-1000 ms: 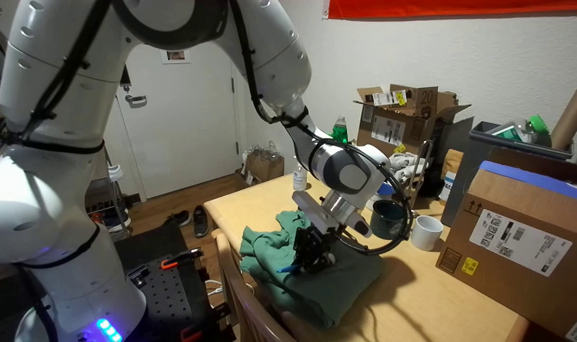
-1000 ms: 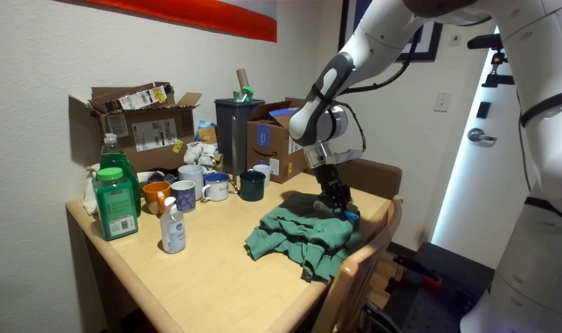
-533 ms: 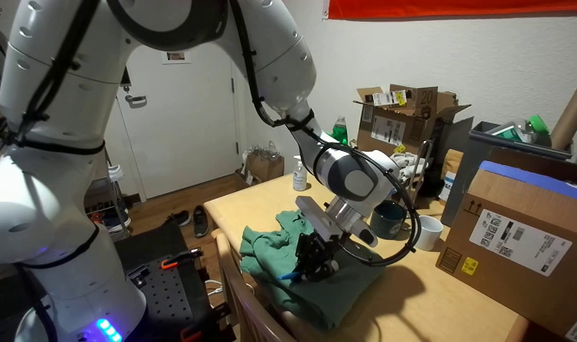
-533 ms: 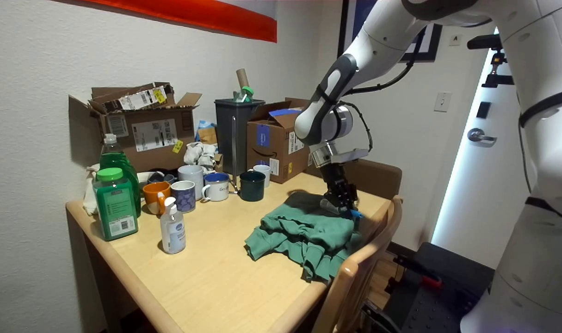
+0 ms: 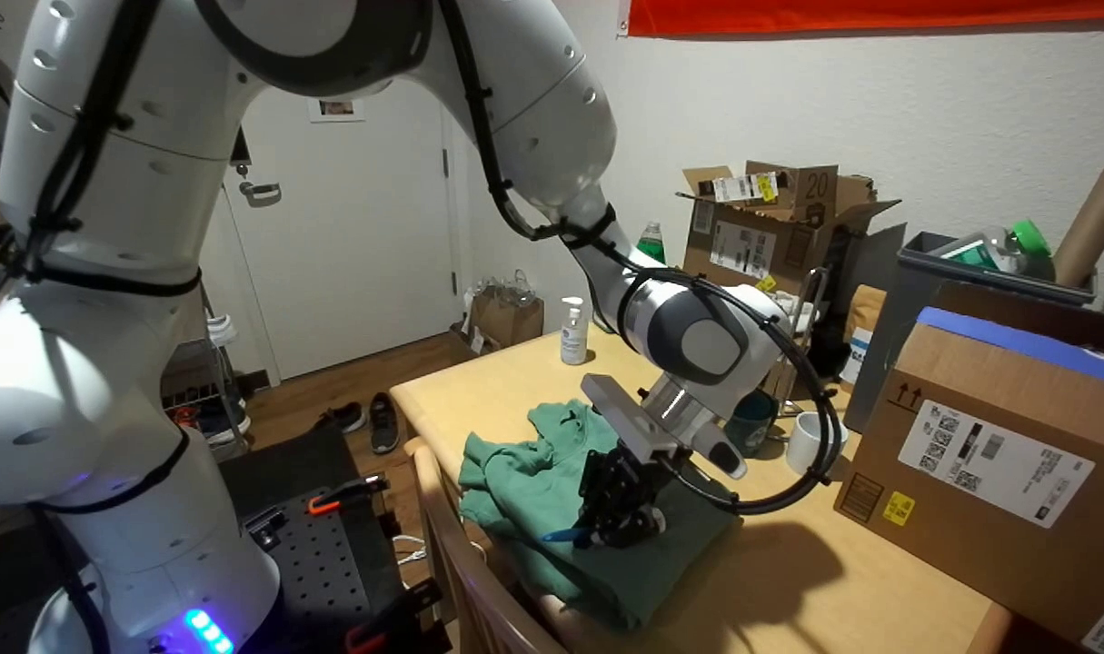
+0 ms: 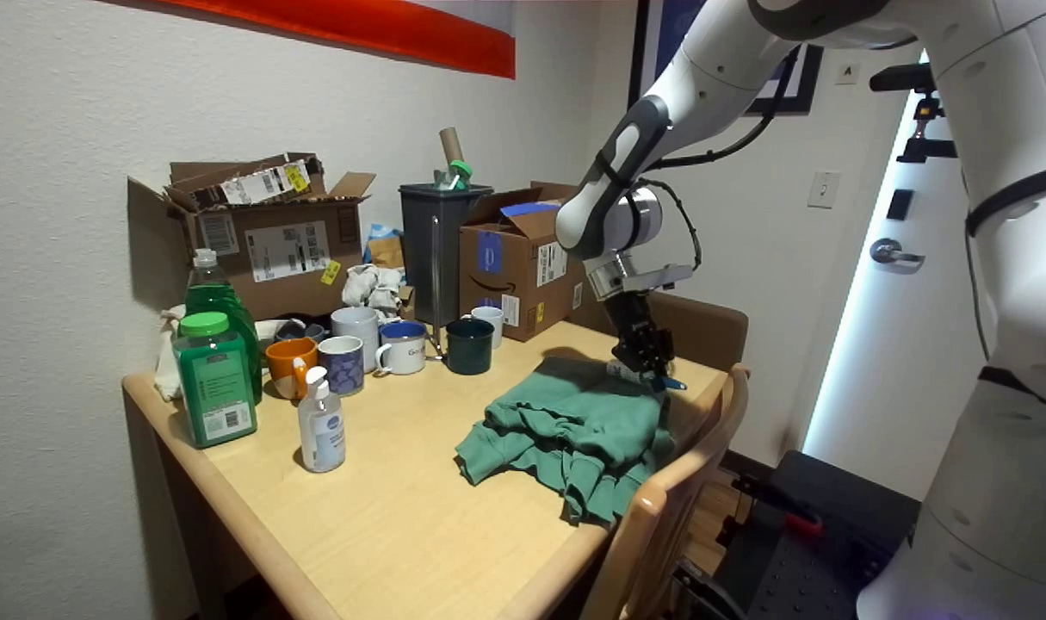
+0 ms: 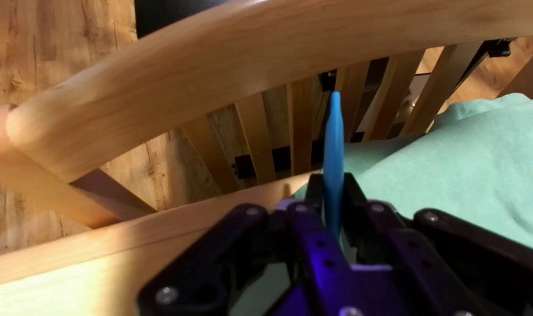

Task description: Pick the object next to the sweater and rub it against the sweater

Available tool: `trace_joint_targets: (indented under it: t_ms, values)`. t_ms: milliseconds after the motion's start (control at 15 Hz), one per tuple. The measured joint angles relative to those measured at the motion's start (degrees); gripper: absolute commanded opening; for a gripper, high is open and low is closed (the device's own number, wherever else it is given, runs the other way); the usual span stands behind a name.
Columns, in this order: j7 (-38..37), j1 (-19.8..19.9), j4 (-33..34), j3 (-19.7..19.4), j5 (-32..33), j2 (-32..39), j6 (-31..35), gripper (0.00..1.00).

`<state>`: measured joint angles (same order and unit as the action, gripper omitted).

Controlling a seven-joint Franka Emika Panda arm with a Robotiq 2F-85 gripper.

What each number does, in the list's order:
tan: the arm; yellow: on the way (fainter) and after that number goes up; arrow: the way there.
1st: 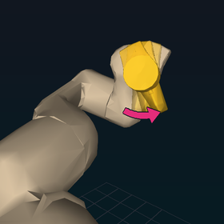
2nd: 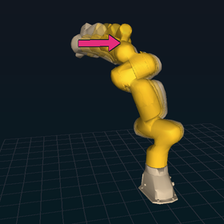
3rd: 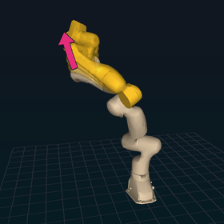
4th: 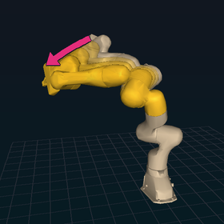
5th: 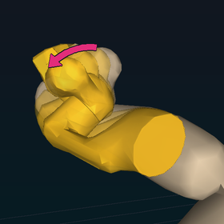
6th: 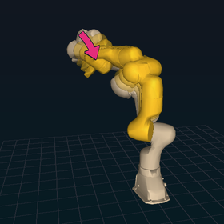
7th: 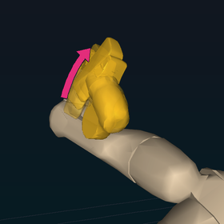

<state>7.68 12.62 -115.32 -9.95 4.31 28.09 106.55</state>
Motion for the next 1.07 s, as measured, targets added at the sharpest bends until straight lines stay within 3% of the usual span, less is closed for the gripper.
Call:
trace_joint_targets:
  t_ms: [533, 1067]
  values:
    - [0.00, 1.08, 2.59, -0.37, 0.21, 0.93, -1.83, 0.03]
    - [-0.09, -1.03, 3.61, 2.72, -0.07, 3.43, -2.08, 0.03]
